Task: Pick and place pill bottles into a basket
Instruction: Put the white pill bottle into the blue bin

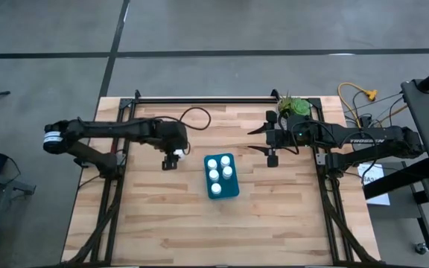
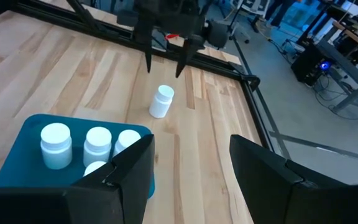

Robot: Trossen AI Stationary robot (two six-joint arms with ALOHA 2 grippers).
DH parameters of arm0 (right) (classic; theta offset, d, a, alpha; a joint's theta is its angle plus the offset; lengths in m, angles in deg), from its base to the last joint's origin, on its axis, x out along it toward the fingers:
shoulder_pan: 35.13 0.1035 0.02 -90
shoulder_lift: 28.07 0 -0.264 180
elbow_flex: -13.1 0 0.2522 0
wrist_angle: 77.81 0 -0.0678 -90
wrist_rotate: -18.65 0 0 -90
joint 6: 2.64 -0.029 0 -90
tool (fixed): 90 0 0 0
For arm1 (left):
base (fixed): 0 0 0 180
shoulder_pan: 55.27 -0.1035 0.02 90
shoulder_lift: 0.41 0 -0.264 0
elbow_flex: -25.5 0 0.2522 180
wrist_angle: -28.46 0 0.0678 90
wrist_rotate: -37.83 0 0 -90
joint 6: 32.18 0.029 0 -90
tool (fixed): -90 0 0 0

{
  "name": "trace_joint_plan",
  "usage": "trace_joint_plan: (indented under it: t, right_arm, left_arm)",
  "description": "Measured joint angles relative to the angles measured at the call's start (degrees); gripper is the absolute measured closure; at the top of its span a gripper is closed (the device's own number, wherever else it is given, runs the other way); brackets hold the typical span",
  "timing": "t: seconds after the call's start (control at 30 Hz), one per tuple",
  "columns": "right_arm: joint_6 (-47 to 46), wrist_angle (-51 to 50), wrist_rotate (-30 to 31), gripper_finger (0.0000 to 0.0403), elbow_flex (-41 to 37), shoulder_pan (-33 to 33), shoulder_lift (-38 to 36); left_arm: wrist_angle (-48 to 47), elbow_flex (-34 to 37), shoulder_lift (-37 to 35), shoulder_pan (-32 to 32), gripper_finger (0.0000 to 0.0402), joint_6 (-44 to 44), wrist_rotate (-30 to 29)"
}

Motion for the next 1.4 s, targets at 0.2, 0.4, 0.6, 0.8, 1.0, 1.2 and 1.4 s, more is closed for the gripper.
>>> trace_joint_plan:
  t: [0.2,0.4,0.6,0.8,1.0,1.2,1.4]
  right_arm:
    - [0.00,-0.13,0.01,0.0200,0.00,-0.02,0.00]
    - [0.02,-0.15,0.01,0.0200,0.00,-0.02,0.00]
    - [0.02,-0.20,0.01,0.0200,0.00,-0.02,0.00]
    - [0.01,-0.17,0.01,0.0200,0.00,-0.02,0.00]
    - [0.01,-0.11,0.01,0.0200,0.00,-0.02,0.00]
    - [-0.24,-0.11,0.01,0.0200,0.00,-0.02,0.00]
    - [-0.12,-0.17,0.02,0.0200,0.00,-0.02,0.00]
  left_arm:
    - [1.24,0.95,0.47,-2.31,0.0163,0.51,1.54]
    - [1.53,0.96,0.44,-3.45,0.0163,1.35,1.58]
    - [3.58,3.97,0.42,-3.80,0.0163,1.04,1.91]
    - [6.85,7.87,0.42,-4.74,0.0163,0.88,4.71]
    - [8.65,8.23,0.52,-5.67,0.0163,0.50,4.65]
    - [9.80,7.73,4.86,-7.43,0.0163,1.45,4.47]
    - [9.65,7.82,11.52,-8.56,0.0164,1.98,4.57]
